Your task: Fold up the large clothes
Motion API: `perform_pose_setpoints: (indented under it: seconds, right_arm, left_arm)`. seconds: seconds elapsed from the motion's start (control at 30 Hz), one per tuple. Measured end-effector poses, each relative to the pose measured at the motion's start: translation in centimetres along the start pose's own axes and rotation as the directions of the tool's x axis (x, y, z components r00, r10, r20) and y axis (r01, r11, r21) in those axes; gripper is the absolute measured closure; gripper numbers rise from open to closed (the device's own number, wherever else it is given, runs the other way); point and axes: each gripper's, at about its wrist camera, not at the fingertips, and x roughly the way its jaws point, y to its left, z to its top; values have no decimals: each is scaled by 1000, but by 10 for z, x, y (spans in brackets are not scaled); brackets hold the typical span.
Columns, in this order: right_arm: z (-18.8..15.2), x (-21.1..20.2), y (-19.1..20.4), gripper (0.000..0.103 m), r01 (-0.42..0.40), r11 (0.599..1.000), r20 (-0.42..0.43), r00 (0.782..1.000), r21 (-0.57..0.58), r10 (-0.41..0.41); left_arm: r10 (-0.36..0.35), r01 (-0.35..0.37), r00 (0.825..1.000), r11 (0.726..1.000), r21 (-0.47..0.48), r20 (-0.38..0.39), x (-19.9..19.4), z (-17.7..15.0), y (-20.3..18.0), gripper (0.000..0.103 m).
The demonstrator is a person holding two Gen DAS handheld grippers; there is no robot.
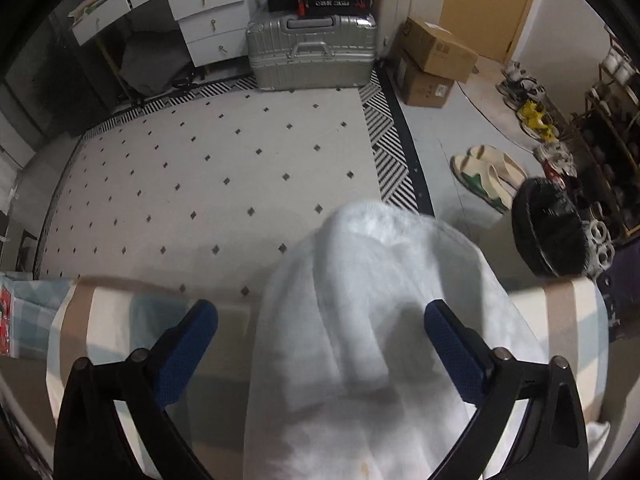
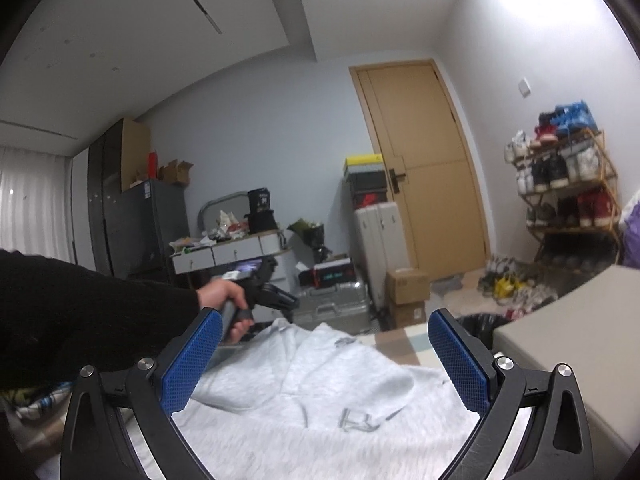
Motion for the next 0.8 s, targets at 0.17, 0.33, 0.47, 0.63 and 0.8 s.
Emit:
perform_pose_setpoints:
  seconds: [0.17, 0.33, 0.47, 0.63, 0.8]
  right_arm:
    - [0, 3, -7, 0, -37, 997, -42, 998, 64, 40]
    - [-1, 1, -4, 0, -55, 996, -61, 996, 66, 59]
    - [-1, -2, 3, 0, -55, 998, -65, 996, 34, 57]
    - [0, -5, 8, 0, -53, 998, -76, 996, 15, 54]
    - [-1, -5, 7, 0, -54, 998, -88, 995, 26, 56]
  left_arm:
    - [-61, 62, 991, 998, 2, -120, 17, -8, 12, 71]
    - [-84, 87, 994, 995, 45, -66, -18, -14, 14, 97]
    - [-99, 83, 990, 985, 153, 100, -92, -31, 9, 97]
    - [-214, 112, 933, 936, 333, 289, -214, -104, 1, 97]
    - [-328, 152, 860, 896, 418, 391, -299, -214, 7, 97]
